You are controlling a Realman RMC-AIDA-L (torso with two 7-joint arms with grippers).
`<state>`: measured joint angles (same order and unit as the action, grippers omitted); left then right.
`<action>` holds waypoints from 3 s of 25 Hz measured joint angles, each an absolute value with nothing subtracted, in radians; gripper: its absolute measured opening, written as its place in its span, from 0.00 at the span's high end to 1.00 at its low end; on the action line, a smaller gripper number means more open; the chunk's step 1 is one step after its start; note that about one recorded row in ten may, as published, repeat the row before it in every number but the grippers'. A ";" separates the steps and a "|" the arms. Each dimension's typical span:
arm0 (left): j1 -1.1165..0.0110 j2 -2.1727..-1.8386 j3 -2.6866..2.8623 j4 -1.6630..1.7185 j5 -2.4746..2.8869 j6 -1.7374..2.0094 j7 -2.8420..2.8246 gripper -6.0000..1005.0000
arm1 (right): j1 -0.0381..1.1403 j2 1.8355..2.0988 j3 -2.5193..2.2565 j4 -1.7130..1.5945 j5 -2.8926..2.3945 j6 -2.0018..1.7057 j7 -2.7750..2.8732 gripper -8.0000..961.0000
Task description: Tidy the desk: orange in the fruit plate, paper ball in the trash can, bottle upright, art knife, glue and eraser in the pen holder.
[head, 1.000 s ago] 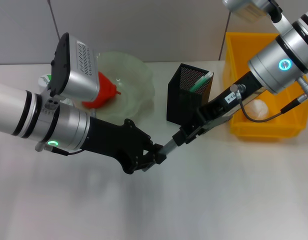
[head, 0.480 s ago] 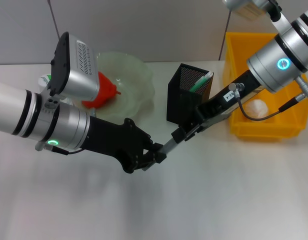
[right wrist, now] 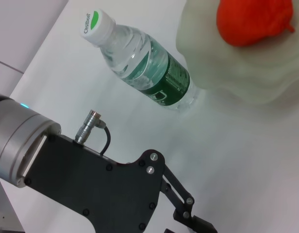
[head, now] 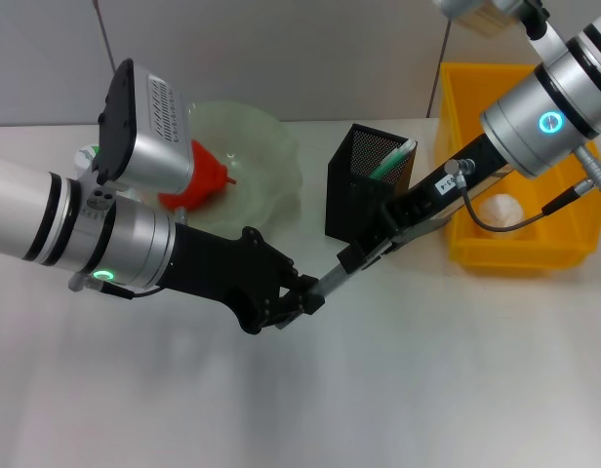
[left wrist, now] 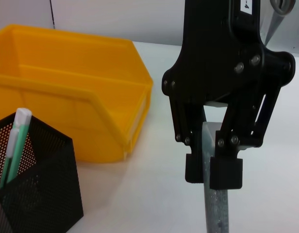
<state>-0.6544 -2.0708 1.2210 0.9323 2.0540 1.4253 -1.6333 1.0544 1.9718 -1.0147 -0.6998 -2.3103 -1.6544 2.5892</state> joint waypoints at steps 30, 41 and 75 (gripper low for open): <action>-0.655 -2.069 1.207 0.925 2.046 1.426 -1.643 0.71 | 1.052 1.980 -1.007 -0.699 -2.305 -1.654 2.575 0.83; -0.652 -2.068 1.190 0.927 2.046 1.427 -1.647 0.36 | 1.052 1.977 -1.004 -0.699 -2.305 -1.662 2.563 0.83; -0.414 -2.064 0.659 0.415 1.834 1.807 -0.853 0.21 | 1.127 1.753 -0.794 -0.865 -2.378 -1.929 2.535 0.82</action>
<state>-0.4145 -2.0643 0.6589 0.4152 1.8336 1.8067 -0.8525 1.1273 1.7529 -0.7942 -0.8646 -2.3782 -1.9286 2.5354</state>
